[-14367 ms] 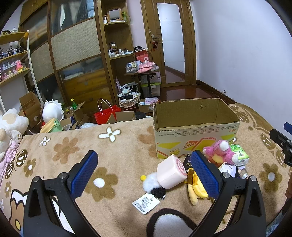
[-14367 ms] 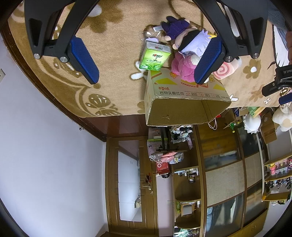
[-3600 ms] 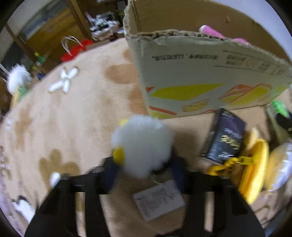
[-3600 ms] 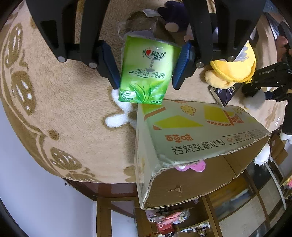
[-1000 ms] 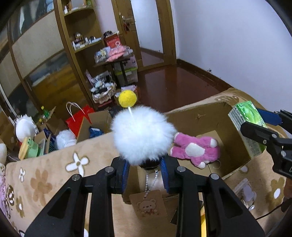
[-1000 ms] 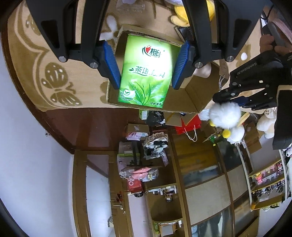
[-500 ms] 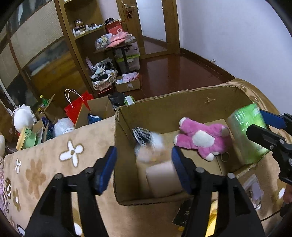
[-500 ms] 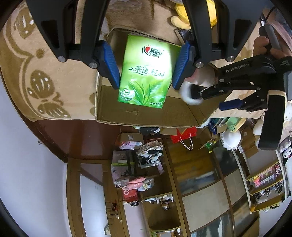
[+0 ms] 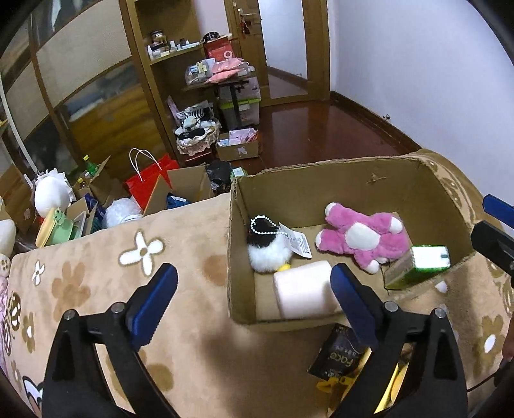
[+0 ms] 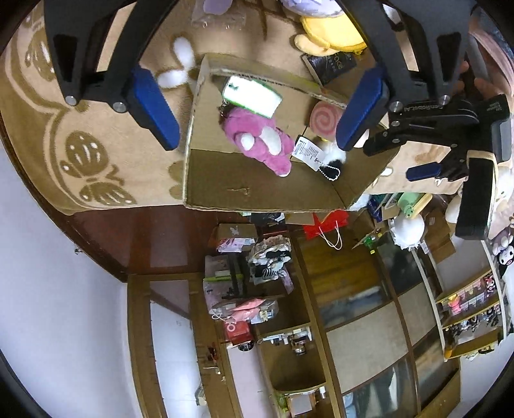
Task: Organize soft objects
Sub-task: 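Open both tools and withdraw them from the box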
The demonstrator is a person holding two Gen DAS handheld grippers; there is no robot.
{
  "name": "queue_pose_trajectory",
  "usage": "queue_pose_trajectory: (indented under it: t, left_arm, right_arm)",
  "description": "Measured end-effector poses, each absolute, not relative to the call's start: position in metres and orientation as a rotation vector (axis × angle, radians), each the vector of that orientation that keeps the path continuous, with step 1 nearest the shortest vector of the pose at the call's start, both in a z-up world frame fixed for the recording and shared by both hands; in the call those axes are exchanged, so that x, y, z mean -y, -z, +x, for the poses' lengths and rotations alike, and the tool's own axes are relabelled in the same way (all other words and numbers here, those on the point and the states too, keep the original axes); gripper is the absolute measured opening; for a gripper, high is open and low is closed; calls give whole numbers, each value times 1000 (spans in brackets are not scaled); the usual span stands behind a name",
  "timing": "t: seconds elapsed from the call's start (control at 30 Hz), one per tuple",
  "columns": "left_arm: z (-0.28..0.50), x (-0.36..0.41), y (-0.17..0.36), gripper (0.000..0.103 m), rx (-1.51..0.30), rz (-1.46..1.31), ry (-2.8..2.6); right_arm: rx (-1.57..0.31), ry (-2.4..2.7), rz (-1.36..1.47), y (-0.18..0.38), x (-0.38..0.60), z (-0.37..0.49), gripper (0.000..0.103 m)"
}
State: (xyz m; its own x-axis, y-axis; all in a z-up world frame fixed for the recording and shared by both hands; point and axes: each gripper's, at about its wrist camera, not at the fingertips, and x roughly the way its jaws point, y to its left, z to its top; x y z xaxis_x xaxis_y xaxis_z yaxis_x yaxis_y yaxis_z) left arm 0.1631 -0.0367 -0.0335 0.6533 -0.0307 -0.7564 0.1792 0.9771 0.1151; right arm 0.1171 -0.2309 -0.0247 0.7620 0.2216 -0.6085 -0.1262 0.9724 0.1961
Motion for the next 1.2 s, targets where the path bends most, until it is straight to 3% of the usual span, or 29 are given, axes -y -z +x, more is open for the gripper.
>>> queue_pose_trajectory:
  t: [0.73, 1.2]
  left_arm:
    - [82, 5, -11, 96, -819, 112, 133]
    - [45, 10, 5, 96, -889, 78, 158]
  right_arm:
    - [-672, -153, 142, -3, 223, 38, 102]
    - [-683, -166, 122, 5, 210, 1, 102]
